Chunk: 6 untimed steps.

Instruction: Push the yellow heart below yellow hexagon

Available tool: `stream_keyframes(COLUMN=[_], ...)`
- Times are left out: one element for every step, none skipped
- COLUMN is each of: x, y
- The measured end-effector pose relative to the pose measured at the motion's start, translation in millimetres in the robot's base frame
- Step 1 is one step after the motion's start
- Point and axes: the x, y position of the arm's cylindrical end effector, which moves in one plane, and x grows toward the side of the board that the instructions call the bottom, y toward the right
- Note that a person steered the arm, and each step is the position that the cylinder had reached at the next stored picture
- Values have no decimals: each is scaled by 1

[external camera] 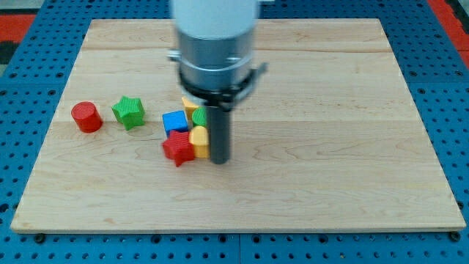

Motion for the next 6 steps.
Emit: stream_keyframes(x=[20,48,26,-9,-30,-52], y=[13,-20,-60,-4,3,-28])
